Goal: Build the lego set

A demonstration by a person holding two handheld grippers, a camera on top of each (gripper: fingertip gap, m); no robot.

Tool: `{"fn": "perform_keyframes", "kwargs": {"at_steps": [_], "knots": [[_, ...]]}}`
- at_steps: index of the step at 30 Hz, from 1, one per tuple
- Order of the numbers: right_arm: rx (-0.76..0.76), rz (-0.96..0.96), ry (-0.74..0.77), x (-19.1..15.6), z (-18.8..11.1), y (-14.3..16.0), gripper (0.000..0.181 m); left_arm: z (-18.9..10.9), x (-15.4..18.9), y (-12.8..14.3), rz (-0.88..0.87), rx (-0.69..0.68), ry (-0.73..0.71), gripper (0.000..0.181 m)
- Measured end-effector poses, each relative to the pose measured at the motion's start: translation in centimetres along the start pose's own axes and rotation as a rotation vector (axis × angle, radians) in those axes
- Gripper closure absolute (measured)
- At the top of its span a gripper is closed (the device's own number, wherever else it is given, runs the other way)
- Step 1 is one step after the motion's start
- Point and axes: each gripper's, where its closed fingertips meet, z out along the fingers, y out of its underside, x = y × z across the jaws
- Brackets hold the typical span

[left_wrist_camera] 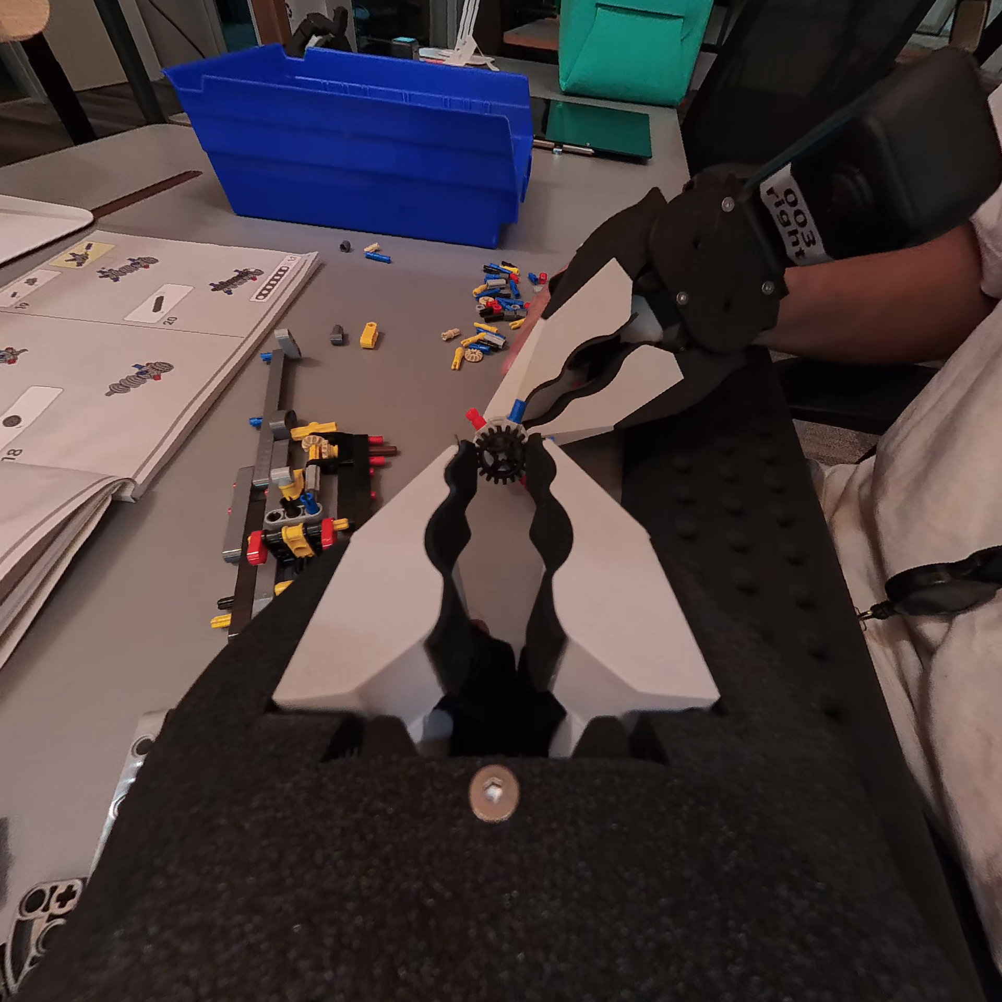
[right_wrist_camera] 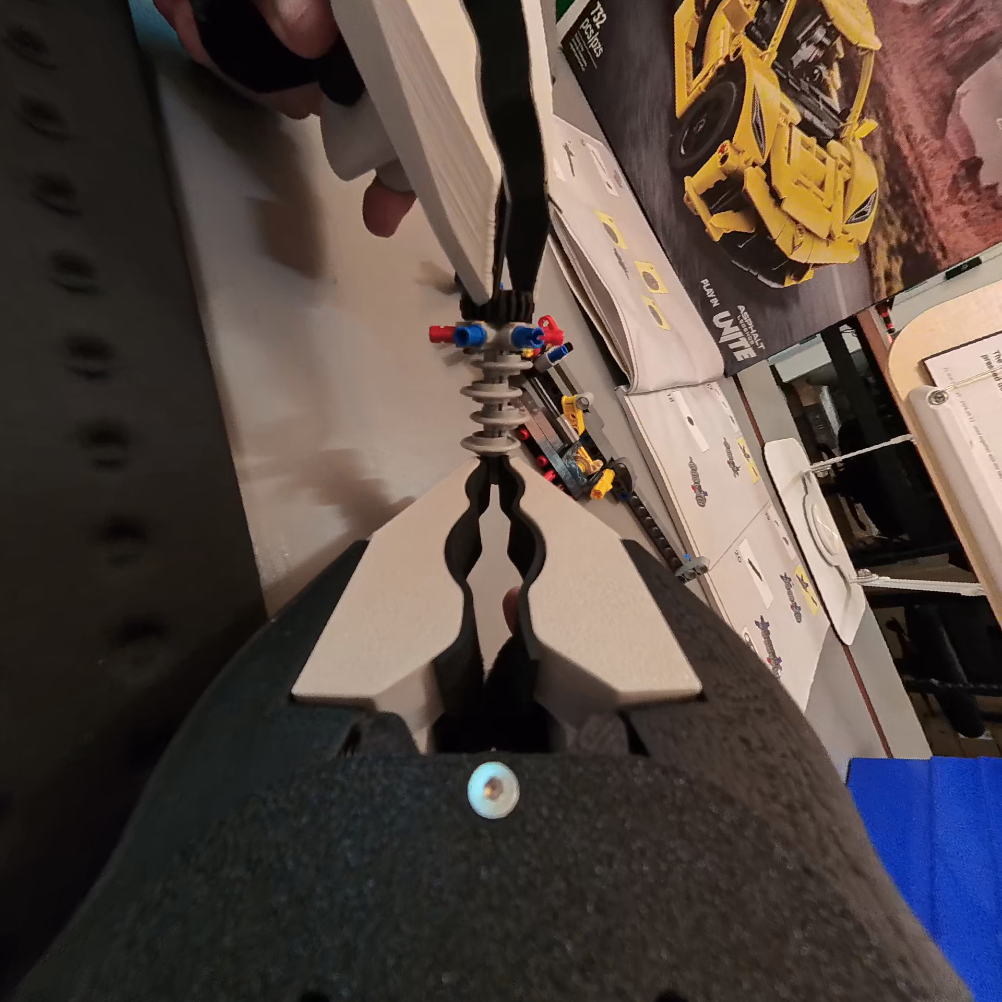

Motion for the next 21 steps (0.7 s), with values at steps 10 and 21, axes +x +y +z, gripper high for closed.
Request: {"fn": "perform_keyframes", "kwargs": {"at_steps": [10, 21], "knots": [[0.086, 0.122, -0.013, 0.8, -0.4, -1.1, 0.177, -0.9, 0.1, -0.9, -0.06, 0.061, 0.05, 0.164], [0.066, 0.083, -0.023, 0.4, -0.1, -0.8, 0.179, -0.9, 0.4, -1.1, -0.054, 0.077, 0.071, 0.181]]}}
